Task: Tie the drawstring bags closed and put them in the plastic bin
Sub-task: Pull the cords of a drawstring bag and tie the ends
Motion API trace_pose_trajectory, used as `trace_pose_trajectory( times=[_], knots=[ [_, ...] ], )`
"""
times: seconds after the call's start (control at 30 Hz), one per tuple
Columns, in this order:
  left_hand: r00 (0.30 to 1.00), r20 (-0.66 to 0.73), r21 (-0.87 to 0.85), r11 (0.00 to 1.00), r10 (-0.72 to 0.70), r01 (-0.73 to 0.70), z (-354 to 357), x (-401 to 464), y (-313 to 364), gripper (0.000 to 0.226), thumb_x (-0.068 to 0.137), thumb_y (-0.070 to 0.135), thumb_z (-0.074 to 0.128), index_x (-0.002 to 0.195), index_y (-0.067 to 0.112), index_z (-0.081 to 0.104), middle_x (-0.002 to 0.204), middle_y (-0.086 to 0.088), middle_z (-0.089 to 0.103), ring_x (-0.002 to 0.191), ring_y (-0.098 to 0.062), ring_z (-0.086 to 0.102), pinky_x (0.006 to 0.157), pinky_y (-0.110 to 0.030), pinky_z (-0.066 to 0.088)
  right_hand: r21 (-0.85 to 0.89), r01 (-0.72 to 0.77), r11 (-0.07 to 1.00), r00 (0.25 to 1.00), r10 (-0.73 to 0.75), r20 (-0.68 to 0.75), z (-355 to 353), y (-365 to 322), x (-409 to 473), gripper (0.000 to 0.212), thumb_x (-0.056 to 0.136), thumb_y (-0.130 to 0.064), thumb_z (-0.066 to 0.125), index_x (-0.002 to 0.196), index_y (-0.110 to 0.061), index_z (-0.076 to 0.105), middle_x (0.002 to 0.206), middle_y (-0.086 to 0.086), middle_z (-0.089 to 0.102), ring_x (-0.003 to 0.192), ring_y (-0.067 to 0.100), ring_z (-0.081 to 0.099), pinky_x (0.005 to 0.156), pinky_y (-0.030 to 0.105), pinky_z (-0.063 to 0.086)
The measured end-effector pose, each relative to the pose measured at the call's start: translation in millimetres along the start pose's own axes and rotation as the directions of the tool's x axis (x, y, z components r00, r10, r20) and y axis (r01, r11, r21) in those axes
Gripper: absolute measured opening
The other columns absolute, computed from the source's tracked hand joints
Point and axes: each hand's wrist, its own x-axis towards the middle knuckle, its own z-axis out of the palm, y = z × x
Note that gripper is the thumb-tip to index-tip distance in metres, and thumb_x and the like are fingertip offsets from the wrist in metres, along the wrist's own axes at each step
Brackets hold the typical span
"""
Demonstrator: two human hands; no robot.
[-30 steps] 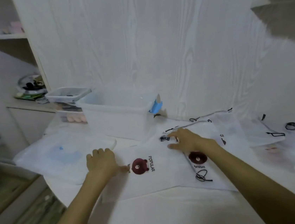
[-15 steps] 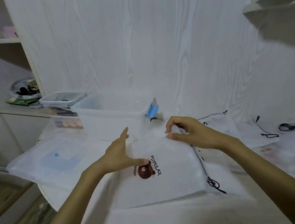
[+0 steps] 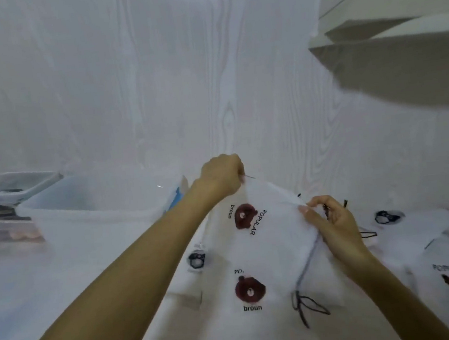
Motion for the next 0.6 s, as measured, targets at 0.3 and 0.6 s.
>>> trace_pose_trajectory(
  times=[0.3, 0.6],
  knots=[
    [0.921, -0.349, -0.407, 0.913, -0.175, 0.019, 103, -61, 7, 0.029, 0.087, 0.053, 0.054, 0.077, 0.026, 0.058, 0.078, 0.013, 0.062, 0.071, -0.007, 0.057, 0.064, -0.024, 0.042, -0.113, -0.026, 0.993, 0.841, -0.039, -0.54, 57, 92, 25, 0.017, 0.09, -0.011, 0.06, 0.077, -0.01, 0.049, 0.069, -0.005, 0.049, 0.065, 0.013, 0.047, 0.059, 0.011, 0.039],
    [0.923, -0.07, -0.504, 0.812, -0.379, 0.295, 138, -120, -28, 0.044, 0.088, 0.036, 0.06, 0.129, 0.038, 0.045, 0.104, 0.016, 0.056, 0.094, -0.008, 0.053, 0.076, -0.027, 0.04, -0.177, -0.017, 0.984, 0.999, 0.025, 0.045, 28, 74, 1, 0.057, 0.085, 0.003, 0.061, 0.127, -0.029, 0.039, 0.105, -0.013, 0.054, 0.087, 0.007, 0.059, 0.077, 0.023, 0.053]
  ],
)
